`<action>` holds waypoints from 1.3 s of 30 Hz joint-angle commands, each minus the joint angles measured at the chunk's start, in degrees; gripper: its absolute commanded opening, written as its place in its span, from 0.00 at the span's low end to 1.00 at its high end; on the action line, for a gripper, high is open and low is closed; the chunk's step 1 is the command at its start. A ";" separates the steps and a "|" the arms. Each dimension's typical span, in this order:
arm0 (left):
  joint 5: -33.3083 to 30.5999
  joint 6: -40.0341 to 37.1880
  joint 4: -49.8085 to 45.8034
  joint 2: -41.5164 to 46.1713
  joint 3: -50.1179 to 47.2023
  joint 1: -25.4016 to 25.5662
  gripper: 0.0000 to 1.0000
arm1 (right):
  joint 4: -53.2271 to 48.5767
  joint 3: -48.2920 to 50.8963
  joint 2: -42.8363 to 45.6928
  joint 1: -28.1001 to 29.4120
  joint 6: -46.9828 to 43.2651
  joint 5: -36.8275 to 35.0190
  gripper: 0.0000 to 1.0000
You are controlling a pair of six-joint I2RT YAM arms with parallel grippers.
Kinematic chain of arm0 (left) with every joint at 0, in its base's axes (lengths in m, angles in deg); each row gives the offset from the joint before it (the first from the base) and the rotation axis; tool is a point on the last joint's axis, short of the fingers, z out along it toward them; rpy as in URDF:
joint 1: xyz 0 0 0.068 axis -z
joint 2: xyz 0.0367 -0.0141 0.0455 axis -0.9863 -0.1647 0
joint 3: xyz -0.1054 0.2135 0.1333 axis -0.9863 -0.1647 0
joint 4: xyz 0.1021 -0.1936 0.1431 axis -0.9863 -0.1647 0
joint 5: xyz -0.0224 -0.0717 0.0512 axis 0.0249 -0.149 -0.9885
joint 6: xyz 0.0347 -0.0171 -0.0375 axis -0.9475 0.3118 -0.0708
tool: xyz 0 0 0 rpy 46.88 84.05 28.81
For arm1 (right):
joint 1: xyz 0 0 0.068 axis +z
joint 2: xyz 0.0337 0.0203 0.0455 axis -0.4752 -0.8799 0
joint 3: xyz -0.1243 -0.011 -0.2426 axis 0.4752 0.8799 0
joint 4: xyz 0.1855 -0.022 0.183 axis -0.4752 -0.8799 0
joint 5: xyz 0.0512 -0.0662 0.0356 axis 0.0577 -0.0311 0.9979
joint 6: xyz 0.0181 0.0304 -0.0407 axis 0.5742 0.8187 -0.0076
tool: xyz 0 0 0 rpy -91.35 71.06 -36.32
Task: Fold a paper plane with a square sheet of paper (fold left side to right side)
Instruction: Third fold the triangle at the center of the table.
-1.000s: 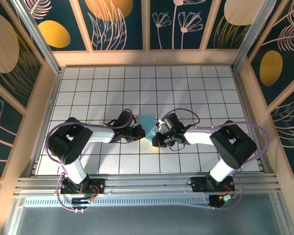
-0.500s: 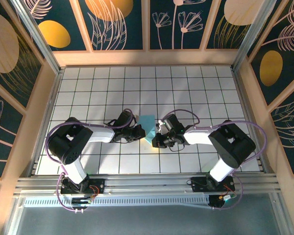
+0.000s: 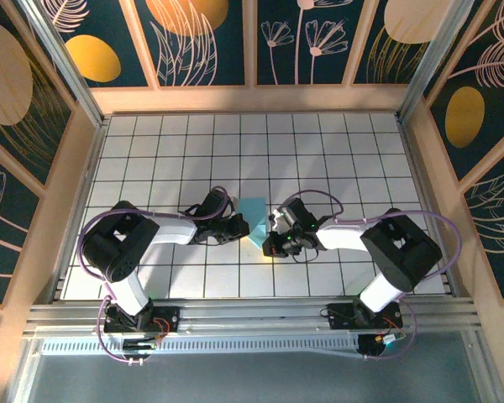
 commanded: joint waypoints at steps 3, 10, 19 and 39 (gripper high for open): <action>-5.91 -0.27 -7.08 -3.21 -0.74 -0.07 0.00 | -10.75 -0.44 4.08 0.62 -1.87 -1.52 0.00; -5.73 -0.27 -6.99 -3.15 -0.64 -0.12 0.00 | -6.97 -4.04 7.28 0.15 -0.96 1.50 0.00; -5.49 -0.17 -6.82 -2.92 -0.78 -0.08 0.00 | 1.18 -5.86 -1.04 0.10 0.90 -1.50 0.00; -3.45 0.01 -3.98 1.56 -0.42 -0.07 0.09 | -2.74 -3.24 -6.94 -1.35 1.95 -4.60 0.00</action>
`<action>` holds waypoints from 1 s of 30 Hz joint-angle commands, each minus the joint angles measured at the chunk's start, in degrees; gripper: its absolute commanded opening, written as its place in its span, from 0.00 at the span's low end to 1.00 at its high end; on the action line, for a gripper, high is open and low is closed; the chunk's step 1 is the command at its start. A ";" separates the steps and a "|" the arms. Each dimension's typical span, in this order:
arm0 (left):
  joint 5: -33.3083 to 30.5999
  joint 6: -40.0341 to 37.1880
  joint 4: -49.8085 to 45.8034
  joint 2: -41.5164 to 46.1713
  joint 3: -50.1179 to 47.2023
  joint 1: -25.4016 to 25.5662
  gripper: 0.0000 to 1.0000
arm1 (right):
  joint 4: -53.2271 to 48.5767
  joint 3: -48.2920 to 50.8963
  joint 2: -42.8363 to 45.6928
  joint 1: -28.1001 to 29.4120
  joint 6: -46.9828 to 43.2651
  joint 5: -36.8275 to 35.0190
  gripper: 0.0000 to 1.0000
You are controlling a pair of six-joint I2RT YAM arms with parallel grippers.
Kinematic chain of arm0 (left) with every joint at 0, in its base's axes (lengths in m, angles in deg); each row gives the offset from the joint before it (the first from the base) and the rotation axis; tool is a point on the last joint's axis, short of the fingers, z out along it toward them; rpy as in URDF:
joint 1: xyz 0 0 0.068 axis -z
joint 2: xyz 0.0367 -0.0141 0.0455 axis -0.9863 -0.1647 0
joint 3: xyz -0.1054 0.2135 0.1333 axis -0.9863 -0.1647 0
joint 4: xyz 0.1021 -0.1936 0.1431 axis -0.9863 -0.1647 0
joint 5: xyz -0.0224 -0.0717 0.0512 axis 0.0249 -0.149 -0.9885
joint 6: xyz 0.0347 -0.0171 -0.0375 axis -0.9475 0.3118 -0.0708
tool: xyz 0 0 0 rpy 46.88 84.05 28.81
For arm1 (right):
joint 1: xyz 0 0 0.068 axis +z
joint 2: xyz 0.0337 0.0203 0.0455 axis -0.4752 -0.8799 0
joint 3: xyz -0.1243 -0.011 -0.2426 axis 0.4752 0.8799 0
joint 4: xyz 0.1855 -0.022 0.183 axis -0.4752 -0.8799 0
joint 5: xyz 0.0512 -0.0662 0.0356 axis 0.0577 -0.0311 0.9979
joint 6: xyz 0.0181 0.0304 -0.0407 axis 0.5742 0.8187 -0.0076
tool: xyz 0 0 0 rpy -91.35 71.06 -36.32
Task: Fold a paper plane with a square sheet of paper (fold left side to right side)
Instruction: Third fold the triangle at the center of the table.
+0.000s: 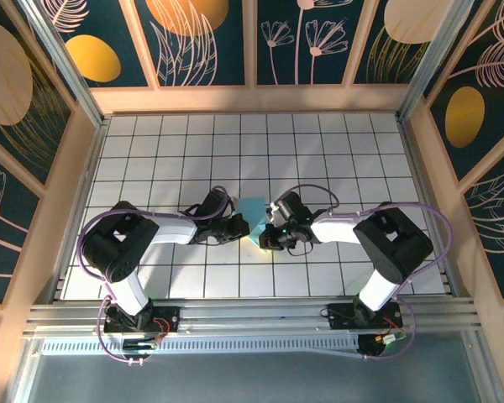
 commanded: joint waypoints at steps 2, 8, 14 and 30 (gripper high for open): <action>-2.99 -0.16 -3.14 3.85 -1.06 -0.18 0.10 | -5.39 1.45 -2.41 -0.41 -0.28 -3.49 0.00; -0.20 1.49 1.13 8.45 -4.37 0.95 0.06 | -8.28 0.75 -2.91 -0.32 -0.91 -5.64 0.00; 5.43 6.95 11.71 7.17 -7.66 2.80 0.02 | -8.69 0.85 -2.94 -0.14 -0.74 -6.38 0.00; 3.80 8.25 15.86 -1.20 -5.31 3.26 0.00 | -9.15 0.57 -3.94 0.65 -0.82 -6.77 0.00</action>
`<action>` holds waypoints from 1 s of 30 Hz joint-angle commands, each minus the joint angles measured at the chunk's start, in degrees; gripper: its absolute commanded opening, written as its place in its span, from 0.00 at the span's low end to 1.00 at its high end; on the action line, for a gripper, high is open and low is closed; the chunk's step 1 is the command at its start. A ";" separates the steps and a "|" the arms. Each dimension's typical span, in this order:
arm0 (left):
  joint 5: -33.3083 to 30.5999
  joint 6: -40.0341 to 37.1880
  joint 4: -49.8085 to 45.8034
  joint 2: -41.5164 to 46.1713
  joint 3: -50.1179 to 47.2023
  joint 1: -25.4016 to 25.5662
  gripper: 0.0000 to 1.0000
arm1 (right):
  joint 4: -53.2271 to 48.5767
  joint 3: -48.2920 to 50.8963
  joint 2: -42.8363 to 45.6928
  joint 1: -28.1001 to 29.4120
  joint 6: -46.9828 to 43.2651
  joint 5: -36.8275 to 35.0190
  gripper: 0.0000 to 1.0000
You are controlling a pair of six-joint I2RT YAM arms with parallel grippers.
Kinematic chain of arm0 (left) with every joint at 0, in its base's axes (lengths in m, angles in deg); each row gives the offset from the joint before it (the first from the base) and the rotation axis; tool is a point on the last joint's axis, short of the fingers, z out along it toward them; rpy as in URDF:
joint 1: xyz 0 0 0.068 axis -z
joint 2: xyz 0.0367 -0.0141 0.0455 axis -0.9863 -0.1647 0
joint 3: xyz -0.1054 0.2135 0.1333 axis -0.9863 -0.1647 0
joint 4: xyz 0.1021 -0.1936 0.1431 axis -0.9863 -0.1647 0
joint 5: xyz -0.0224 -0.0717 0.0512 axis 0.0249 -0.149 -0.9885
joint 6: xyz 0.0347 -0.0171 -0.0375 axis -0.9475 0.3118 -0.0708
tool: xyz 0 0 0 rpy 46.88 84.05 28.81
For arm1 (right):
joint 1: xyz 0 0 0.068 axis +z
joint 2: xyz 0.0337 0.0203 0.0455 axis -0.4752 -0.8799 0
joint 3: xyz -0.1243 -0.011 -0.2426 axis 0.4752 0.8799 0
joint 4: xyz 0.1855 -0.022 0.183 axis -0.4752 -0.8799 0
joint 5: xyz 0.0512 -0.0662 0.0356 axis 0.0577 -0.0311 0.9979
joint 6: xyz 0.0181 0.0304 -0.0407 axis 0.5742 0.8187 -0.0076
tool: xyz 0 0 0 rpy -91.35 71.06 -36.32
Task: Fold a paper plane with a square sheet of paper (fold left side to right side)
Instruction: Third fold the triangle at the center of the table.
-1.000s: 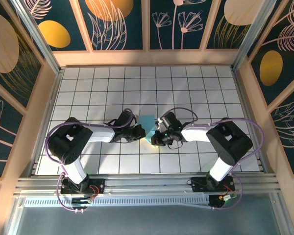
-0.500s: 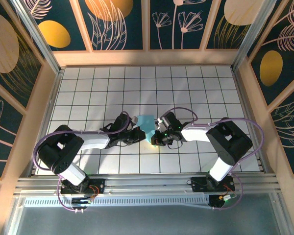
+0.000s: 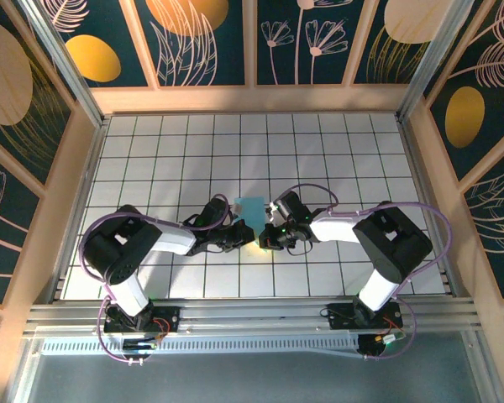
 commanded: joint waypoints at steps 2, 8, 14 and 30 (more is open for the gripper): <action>-2.04 0.66 1.90 -1.92 1.26 0.21 0.00 | -7.72 1.40 -3.62 0.49 -0.72 -6.29 0.00; -5.99 1.32 -0.89 -3.41 1.94 0.20 0.00 | -8.85 0.96 -4.05 0.84 -1.24 -6.71 0.00; -9.90 0.97 -6.44 -3.80 2.55 0.07 0.00 | -10.26 0.79 -4.03 0.85 -1.68 -7.37 0.00; -17.22 -4.82 -16.77 -4.34 7.51 -1.95 0.00 | -11.46 0.34 -4.68 1.27 -1.86 -7.64 0.00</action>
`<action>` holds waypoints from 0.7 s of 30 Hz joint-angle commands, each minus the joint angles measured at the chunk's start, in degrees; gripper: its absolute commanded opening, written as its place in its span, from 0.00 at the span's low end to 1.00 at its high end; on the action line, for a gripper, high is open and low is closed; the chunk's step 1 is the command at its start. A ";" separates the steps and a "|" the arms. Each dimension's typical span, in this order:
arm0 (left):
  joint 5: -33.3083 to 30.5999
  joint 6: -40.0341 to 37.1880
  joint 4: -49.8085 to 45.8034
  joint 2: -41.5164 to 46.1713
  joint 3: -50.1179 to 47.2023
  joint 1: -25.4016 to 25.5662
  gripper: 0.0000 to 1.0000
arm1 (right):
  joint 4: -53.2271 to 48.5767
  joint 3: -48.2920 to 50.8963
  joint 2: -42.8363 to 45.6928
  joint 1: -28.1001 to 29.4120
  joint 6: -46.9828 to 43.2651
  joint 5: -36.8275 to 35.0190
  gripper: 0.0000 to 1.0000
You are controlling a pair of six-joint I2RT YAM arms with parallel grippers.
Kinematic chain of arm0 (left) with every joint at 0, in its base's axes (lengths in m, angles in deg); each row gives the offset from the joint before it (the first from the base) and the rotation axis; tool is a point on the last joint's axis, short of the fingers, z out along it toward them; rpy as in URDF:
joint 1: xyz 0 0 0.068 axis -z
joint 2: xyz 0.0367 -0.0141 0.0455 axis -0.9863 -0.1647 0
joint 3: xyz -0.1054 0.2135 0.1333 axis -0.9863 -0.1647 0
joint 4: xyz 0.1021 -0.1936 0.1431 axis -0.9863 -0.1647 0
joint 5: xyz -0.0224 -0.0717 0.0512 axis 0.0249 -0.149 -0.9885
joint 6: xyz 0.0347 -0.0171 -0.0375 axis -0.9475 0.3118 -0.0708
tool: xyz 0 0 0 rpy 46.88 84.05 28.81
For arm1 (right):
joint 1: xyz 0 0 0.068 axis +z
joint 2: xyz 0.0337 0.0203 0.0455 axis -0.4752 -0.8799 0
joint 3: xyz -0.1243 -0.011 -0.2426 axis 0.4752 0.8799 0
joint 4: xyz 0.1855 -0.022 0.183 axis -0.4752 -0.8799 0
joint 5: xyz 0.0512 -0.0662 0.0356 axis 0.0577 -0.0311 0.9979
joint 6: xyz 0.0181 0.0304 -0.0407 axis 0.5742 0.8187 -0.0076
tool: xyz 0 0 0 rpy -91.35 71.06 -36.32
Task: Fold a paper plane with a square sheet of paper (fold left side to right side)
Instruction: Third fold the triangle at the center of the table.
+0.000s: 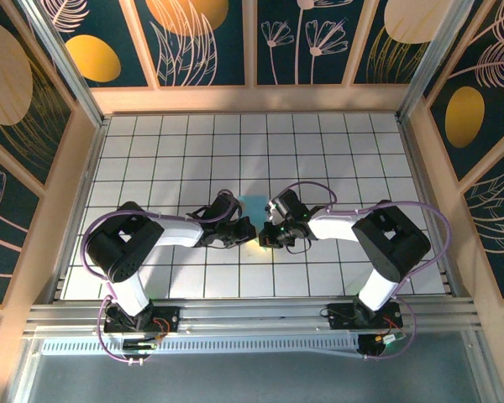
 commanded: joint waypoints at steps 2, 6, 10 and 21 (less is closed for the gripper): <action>-9.77 -1.83 -1.29 -2.68 -1.21 -3.82 0.00 | -8.97 2.29 -4.10 0.94 -1.42 -5.40 0.00; -8.23 -2.35 0.59 -2.24 -2.13 -6.50 0.00 | -8.97 2.25 -4.39 1.03 -1.51 -5.22 0.00; -8.48 -4.01 -0.10 -1.37 -2.33 -8.91 0.00 | -9.06 2.03 -4.73 1.20 -1.55 -4.88 0.00; -10.91 -8.78 -2.80 1.76 -3.47 -15.01 0.00 | -9.07 1.46 -4.66 1.46 -1.59 -4.42 0.00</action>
